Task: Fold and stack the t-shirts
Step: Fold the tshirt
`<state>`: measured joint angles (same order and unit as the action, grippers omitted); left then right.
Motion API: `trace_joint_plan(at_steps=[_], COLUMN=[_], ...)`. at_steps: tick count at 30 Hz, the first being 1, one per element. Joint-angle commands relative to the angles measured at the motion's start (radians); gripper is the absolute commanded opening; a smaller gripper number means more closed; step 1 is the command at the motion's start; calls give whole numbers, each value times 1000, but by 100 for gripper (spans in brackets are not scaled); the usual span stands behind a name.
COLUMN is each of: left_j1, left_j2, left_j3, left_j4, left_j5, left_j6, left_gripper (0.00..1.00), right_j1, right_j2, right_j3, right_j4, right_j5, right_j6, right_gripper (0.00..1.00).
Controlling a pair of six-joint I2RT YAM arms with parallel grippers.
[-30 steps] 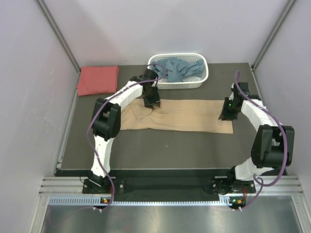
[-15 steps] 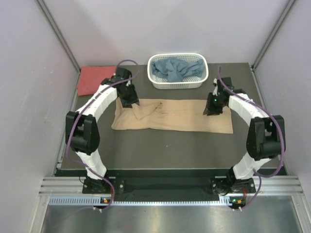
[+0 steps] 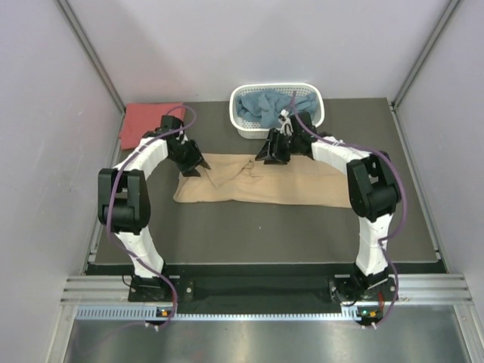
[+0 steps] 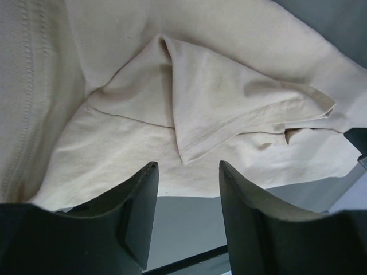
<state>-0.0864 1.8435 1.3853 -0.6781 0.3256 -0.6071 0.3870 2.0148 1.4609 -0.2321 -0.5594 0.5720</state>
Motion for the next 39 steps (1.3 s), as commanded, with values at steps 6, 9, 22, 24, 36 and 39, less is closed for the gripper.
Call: trace_joint_plan(at_steps=[6, 9, 22, 24, 36, 39], left_j1=[11, 13, 13, 13, 33, 46], left_j2=[91, 123, 200, 209, 238, 243], left_j3=[43, 54, 92, 109, 242, 279], left_j4=[74, 94, 140, 137, 42, 5], left_j5=[85, 108, 145, 139, 20, -19], left_j6=[-37, -49, -89, -89, 1, 46], left_gripper=[53, 51, 46, 39, 0, 0], right_j1=[10, 9, 10, 12, 12, 12], right_j2=[84, 110, 202, 211, 193, 191], right_j3=[56, 72, 142, 145, 162, 165], right_j4=[224, 223, 163, 165, 62, 34], right_j5=[-66, -65, -94, -103, -85, -79], right_j6=[313, 319, 347, 347, 244, 217], right_gripper=[59, 60, 53, 52, 51, 51])
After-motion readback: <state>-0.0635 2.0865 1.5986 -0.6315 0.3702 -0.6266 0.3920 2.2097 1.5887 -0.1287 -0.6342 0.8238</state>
